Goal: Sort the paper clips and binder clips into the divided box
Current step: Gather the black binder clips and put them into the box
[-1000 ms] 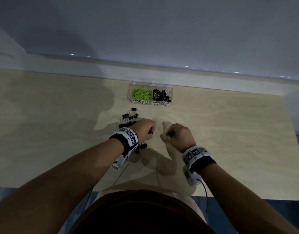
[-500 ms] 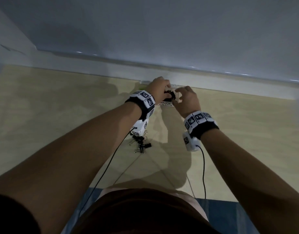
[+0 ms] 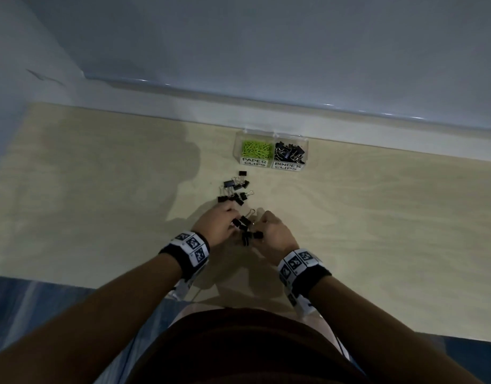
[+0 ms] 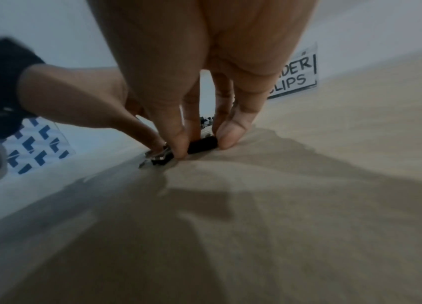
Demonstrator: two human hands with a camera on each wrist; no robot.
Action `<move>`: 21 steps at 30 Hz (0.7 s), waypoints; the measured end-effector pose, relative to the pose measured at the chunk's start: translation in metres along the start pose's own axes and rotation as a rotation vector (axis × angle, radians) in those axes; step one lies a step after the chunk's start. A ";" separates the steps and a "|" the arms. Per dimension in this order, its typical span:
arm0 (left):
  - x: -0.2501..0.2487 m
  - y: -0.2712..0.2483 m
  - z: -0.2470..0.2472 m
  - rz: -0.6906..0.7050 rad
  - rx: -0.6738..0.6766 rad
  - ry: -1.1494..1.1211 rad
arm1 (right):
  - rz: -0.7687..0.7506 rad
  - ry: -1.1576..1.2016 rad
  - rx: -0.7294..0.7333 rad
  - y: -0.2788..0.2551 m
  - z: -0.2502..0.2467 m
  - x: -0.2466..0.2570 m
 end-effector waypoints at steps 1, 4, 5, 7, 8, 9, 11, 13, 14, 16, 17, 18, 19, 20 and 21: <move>0.000 0.000 0.002 -0.005 -0.010 0.011 | 0.009 -0.023 -0.009 0.000 0.002 -0.001; -0.002 -0.002 0.004 -0.020 -0.024 0.001 | 0.022 -0.028 -0.024 -0.002 -0.001 -0.006; -0.002 -0.004 0.003 -0.019 -0.051 -0.030 | 0.023 -0.022 -0.027 -0.002 -0.004 -0.008; 0.003 -0.012 -0.004 -0.045 -0.157 -0.117 | 0.006 0.001 -0.057 -0.001 -0.012 -0.009; 0.009 -0.016 -0.009 -0.079 -0.224 -0.158 | -0.024 0.016 -0.077 0.001 -0.016 -0.007; 0.016 -0.020 -0.013 -0.121 -0.281 -0.186 | -0.065 0.026 -0.085 0.005 -0.018 -0.003; 0.029 -0.021 -0.018 -0.194 -0.320 -0.191 | -0.157 0.003 -0.047 0.014 -0.019 0.008; 0.032 -0.017 -0.019 -0.199 -0.284 -0.185 | -0.235 -0.084 0.024 0.021 -0.014 0.017; 0.031 -0.014 -0.018 -0.181 -0.259 -0.185 | -0.267 -0.139 0.054 0.024 -0.012 0.020; 0.025 -0.008 -0.014 -0.143 -0.211 -0.158 | -0.318 -0.231 0.081 0.026 -0.009 0.023; 0.021 -0.006 -0.012 -0.127 -0.188 -0.133 | -0.327 -0.262 0.090 0.027 -0.009 0.024; 0.019 -0.004 -0.009 -0.117 -0.163 -0.109 | -0.328 -0.282 0.095 0.027 -0.010 0.024; 0.018 -0.002 -0.007 -0.112 -0.141 -0.087 | -0.322 -0.292 0.101 0.027 -0.011 0.022; 0.017 -0.001 -0.006 -0.110 -0.124 -0.068 | -0.315 -0.296 0.109 0.028 -0.012 0.021; 0.017 0.001 -0.005 -0.108 -0.110 -0.050 | -0.307 -0.297 0.117 0.028 -0.013 0.019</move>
Point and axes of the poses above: each hand's wrist, its own y-axis towards the middle knuckle, its own z-axis out of the palm, x = y × z, the point moved 4 cm from there along y, towards the middle knuckle, and after that the axes turned 2 degrees about z, right-handed, at the moved point
